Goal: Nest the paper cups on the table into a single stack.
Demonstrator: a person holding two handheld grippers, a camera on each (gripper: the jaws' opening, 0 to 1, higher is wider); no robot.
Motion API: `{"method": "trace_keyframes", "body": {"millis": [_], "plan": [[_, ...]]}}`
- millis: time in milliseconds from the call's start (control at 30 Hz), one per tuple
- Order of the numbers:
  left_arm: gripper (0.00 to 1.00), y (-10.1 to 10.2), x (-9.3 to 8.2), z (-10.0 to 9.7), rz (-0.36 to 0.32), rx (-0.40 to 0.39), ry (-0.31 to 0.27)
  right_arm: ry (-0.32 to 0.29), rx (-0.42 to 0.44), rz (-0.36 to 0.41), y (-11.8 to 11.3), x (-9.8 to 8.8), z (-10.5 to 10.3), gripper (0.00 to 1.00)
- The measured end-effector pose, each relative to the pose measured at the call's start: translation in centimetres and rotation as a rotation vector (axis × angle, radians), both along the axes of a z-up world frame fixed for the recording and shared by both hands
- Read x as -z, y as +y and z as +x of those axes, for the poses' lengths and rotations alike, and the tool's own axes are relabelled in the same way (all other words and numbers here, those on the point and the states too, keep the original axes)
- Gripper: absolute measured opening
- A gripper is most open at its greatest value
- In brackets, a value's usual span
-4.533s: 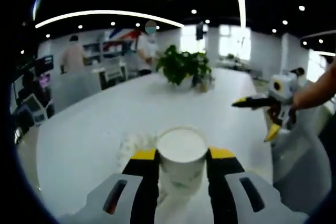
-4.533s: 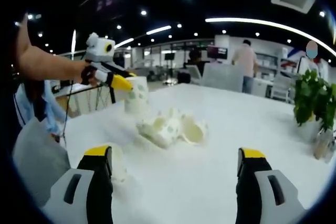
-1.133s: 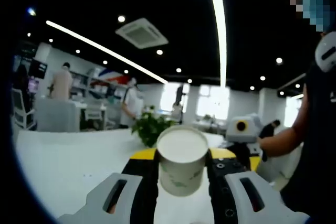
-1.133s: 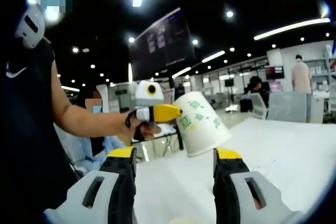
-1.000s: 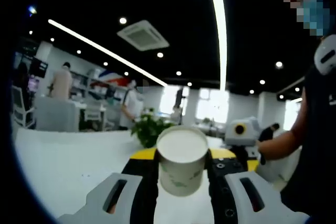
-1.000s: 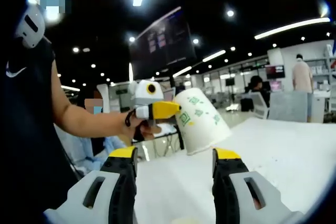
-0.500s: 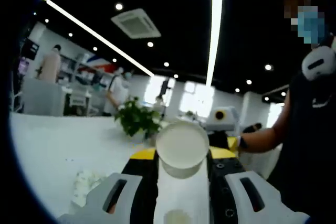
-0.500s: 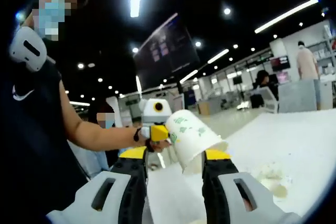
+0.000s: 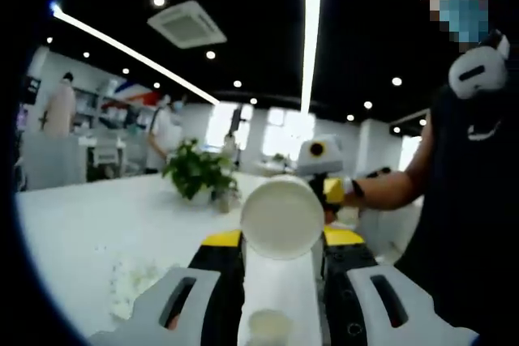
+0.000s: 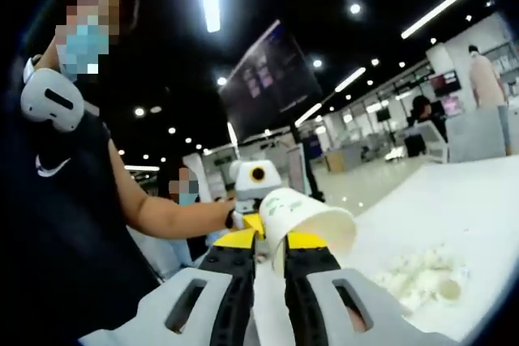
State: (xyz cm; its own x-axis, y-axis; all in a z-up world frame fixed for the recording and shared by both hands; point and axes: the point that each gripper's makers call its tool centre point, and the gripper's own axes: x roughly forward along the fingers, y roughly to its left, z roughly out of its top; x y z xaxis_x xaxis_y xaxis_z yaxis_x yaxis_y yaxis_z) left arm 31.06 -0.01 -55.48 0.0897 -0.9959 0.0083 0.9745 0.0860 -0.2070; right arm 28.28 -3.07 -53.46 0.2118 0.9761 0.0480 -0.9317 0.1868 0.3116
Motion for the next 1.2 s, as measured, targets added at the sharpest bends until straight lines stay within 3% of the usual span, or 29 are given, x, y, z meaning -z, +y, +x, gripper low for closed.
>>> {"method": "trace_keyframes", "body": {"millis": [167, 600, 800, 900, 1033, 1200], "plan": [[0.34, 0.0, 0.2, -0.1, 0.009, 0.006, -0.007, -0.010, -0.011, -0.012, 0.2, 0.2, -0.2, 0.03], [0.31, 0.3, 0.4, 0.2, 0.027, -0.007, -0.038, -0.010, -0.061, 0.002, 0.6, -0.2, -0.9, 0.00], [0.37, 0.3, 0.3, 0.4, 0.025, -0.029, -0.045, -0.017, -0.061, 0.004, 0.6, -0.6, -0.9, 0.00], [0.48, 0.4, 0.2, 0.8, 0.034, -0.061, -0.034, -0.025, -0.055, -0.004, 0.6, -0.7, -0.9, 0.00], [0.89, 0.8, 0.6, 2.6, 0.067, -0.172, -0.050, -0.044, -0.029, -0.011, 0.5, -0.9, -0.4, 0.00], [0.98, 1.6, 1.3, 3.5, 0.113, -0.228, -0.056, -0.053, -0.007, -0.030, 0.2, -1.1, 0.1, 0.00]]}}
